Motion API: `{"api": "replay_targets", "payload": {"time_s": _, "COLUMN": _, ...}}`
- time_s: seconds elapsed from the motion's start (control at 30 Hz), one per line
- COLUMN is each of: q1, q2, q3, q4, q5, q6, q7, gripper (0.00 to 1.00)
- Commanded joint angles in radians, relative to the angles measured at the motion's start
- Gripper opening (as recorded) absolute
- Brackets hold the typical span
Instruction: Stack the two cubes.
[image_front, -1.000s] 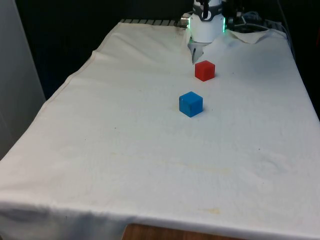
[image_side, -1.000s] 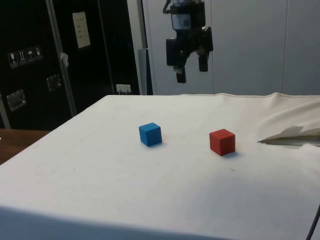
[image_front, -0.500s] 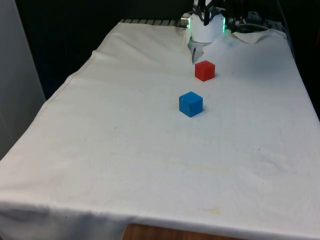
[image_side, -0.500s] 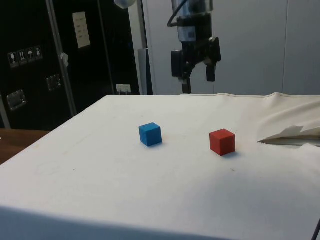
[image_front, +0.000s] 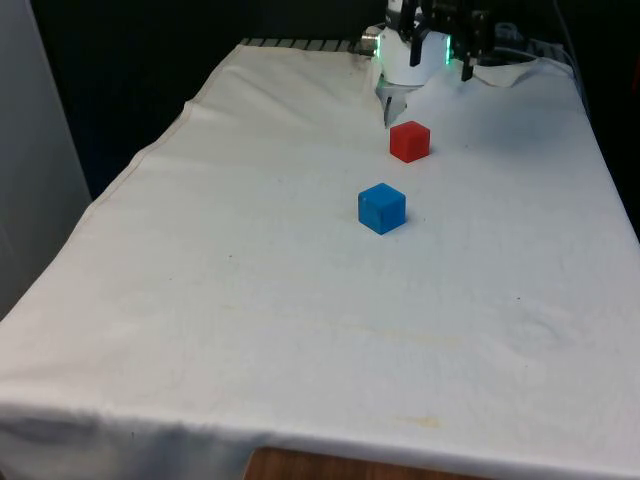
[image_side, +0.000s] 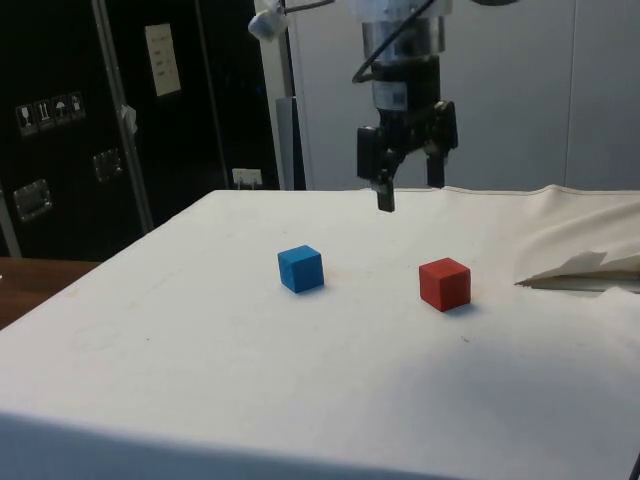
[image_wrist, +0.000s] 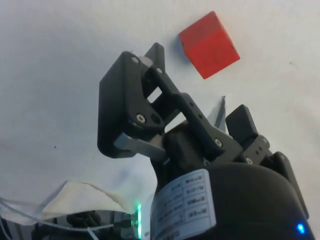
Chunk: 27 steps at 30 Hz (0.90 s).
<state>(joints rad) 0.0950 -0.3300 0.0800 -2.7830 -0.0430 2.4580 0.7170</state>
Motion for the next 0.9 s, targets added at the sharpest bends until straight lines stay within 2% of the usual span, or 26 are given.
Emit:
{"api": "replay_targets", "payload": {"time_s": 0.0, "q1": 0.003, "q2": -0.015, "q3": -0.001, "q4": -0.018, "q5": 0.008, "q6": 0.02, "q7": 0.003, "gripper": 1.0}}
{"api": "replay_targets", "payload": {"time_s": 0.1, "q1": 0.005, "q2": -0.025, "q3": 0.0, "q4": -0.044, "q5": 0.011, "q6": 0.045, "q7": 0.005, "gripper": 1.0}}
{"api": "replay_targets", "payload": {"time_s": 0.13, "q1": 0.0, "q2": -0.021, "q3": 0.0, "q4": -0.038, "q5": 0.001, "q6": 0.027, "q7": 0.002, "gripper": 1.0}}
{"api": "replay_targets", "payload": {"time_s": 0.17, "q1": 0.005, "q2": -0.029, "q3": 0.0, "q4": -0.063, "q5": 0.013, "q6": 0.067, "q7": 0.006, "gripper": 1.0}}
{"api": "replay_targets", "payload": {"time_s": 0.4, "q1": 0.007, "q2": -0.03, "q3": 0.0, "q4": -0.133, "q5": 0.015, "q6": 0.167, "q7": 0.013, "gripper": 1.0}}
{"api": "replay_targets", "payload": {"time_s": 0.43, "q1": 0.0, "q2": -0.026, "q3": 0.001, "q4": -0.122, "q5": 0.003, "q6": 0.146, "q7": 0.01, "gripper": 1.0}}
{"api": "replay_targets", "payload": {"time_s": 0.47, "q1": 0.006, "q2": -0.029, "q3": -0.001, "q4": -0.142, "q5": 0.015, "q6": 0.178, "q7": 0.012, "gripper": 1.0}}
{"api": "replay_targets", "payload": {"time_s": 0.63, "q1": 0.005, "q2": -0.024, "q3": -0.008, "q4": -0.176, "q5": 0.018, "q6": 0.22, "q7": 0.013, "gripper": 1.0}}
{"api": "replay_targets", "payload": {"time_s": 0.7, "q1": -0.001, "q2": -0.026, "q3": -0.003, "q4": -0.175, "q5": 0.007, "q6": 0.209, "q7": 0.016, "gripper": 1.0}}
{"api": "replay_targets", "payload": {"time_s": 0.73, "q1": 0.002, "q2": -0.019, "q3": -0.009, "q4": -0.18, "q5": 0.017, "q6": 0.225, "q7": 0.016, "gripper": 1.0}}
{"api": "replay_targets", "payload": {"time_s": 0.8, "q1": 0.0, "q2": -0.013, "q3": -0.011, "q4": -0.181, "q5": 0.015, "q6": 0.228, "q7": 0.019, "gripper": 1.0}}
{"api": "replay_targets", "payload": {"time_s": 0.87, "q1": -0.007, "q2": 0.0, "q3": -0.016, "q4": -0.183, "q5": 0.009, "q6": 0.233, "q7": 0.026, "gripper": 1.0}}
